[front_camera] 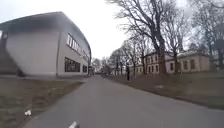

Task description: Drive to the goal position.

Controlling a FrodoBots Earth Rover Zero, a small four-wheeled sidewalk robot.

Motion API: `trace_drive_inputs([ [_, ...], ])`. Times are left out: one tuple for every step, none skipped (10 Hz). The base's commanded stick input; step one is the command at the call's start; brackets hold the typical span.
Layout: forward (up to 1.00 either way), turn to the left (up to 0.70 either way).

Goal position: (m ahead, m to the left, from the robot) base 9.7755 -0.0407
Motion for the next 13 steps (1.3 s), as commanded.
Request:
trace_drive_inputs([
  [1.0, 0.0],
  [1.0, 0.0],
  [1.0, 0.0],
  [1.0, 0.0],
  [1.0, 0.0],
  [1.0, 0.0],
  [1.0, 0.0],
  [1.0, 0.0],
  [1.0, 0.0],
  [1.0, 0.0],
  [1.0, 0.0],
  [1.0, 0.0],
  [1.0, 0.0],
])
